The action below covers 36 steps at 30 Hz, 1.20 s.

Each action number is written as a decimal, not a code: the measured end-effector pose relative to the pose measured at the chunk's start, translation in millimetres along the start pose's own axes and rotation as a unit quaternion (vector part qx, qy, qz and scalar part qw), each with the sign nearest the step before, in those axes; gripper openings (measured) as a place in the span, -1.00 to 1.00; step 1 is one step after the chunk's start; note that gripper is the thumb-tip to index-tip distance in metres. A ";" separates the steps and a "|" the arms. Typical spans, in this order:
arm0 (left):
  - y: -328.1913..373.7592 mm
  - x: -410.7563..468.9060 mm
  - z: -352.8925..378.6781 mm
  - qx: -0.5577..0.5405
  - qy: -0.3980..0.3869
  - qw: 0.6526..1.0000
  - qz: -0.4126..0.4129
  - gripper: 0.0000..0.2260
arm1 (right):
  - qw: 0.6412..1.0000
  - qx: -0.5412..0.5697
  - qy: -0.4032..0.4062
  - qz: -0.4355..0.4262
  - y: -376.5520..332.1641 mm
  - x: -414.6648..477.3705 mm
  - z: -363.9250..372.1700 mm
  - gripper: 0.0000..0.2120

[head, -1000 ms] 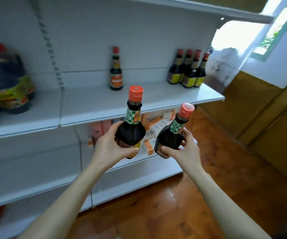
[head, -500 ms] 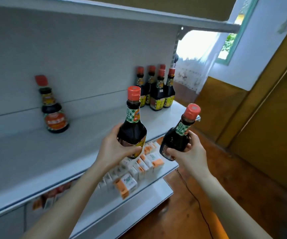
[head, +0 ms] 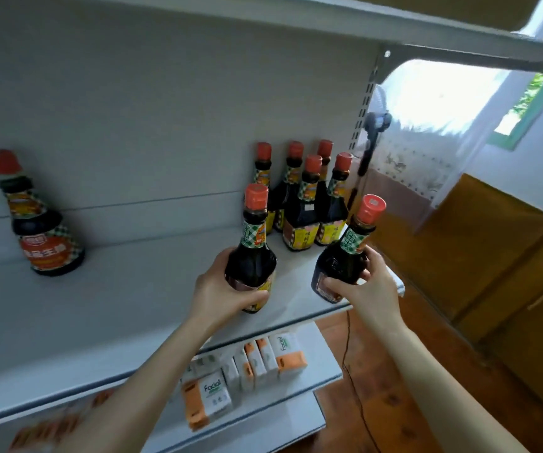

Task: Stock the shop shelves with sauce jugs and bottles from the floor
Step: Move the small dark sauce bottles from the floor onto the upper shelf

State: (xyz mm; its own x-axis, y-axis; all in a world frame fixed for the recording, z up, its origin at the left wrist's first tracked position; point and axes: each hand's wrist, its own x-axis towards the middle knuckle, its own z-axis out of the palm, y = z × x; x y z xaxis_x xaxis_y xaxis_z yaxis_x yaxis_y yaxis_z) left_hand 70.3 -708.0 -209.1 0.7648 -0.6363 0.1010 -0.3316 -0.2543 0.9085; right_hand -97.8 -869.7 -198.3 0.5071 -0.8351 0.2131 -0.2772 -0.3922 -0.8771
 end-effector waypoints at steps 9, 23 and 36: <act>9.6 23.1 53.7 0.014 0.095 0.993 -0.072 -0.34 | 0.994 0.011 -0.104 -0.020 32.0 75.2 -12.9 -0.28; 4.2 57.5 52.3 -0.021 0.023 0.997 -0.068 0.00 | 0.986 0.074 -0.146 -0.007 55.3 90.9 -5.0 -0.25; 10.5 88.7 55.1 0.042 0.033 0.998 -0.022 -0.46 | 0.981 0.116 -0.153 -0.006 71.6 89.6 -0.6 -0.29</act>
State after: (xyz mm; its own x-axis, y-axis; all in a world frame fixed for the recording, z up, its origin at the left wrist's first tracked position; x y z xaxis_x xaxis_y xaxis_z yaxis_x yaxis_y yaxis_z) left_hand 104.2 -807.2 -213.0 0.8137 -0.5742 0.0904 -0.3398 -0.3436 0.8755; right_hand -72.7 -972.9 -241.7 0.7411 -0.6613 0.1165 -0.0941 -0.2740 -0.9571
